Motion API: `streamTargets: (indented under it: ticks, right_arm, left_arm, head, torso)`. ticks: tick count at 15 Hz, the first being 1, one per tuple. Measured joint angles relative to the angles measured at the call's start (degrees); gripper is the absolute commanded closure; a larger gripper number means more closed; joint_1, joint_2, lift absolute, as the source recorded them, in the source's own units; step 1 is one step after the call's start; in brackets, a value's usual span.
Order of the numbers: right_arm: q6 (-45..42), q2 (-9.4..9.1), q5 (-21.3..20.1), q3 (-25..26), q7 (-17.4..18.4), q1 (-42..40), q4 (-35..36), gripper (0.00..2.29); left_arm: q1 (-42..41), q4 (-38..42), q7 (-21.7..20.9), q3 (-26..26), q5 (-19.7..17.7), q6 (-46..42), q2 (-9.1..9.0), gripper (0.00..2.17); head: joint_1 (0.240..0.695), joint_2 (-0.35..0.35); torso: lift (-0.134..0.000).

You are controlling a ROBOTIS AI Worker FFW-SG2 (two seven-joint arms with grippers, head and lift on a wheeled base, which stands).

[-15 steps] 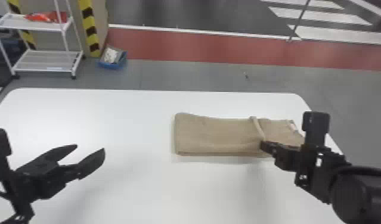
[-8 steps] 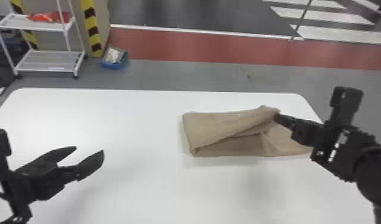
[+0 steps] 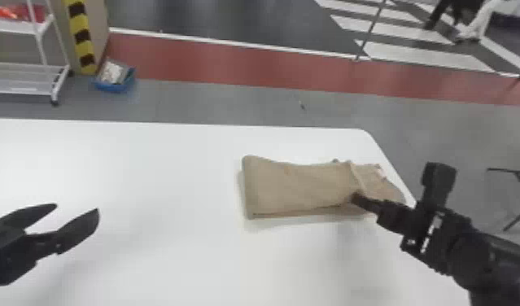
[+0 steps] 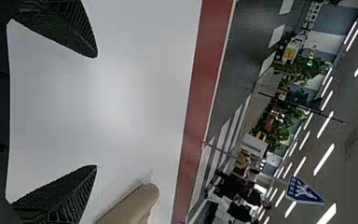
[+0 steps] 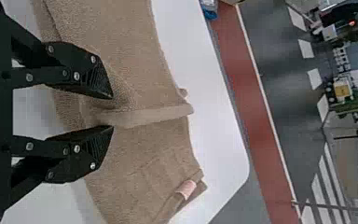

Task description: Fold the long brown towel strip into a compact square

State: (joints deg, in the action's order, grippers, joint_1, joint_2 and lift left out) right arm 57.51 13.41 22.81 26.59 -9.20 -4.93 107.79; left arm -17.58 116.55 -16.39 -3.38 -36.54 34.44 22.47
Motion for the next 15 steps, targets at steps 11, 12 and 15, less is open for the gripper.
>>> streamTargets:
  ticks: [11,12,15]
  right_arm:
    - [-15.27,-0.78,5.21,8.92,-3.25,-9.05,3.74,0.08]
    - [-16.34,-1.19,5.39,9.81,-3.87,-10.32,4.14,0.08]
    - [-19.97,-3.42,5.73,12.68,-5.29,-14.12,5.93,0.08]
  left_arm:
    - [2.93,-0.19,1.42,5.84,0.36,-0.08,-0.85,0.02]
    - [3.45,-0.26,1.96,7.42,0.66,-0.3,-1.03,0.02]
    - [5.59,-1.72,3.03,13.88,1.95,-2.11,-2.14,0.03]
  head:
    - [0.695,-0.35]
    - [0.695,-0.35]
    - [0.695,-0.35]
  torso:
    - [-0.124]
    - [-0.124]
    - [-0.124]
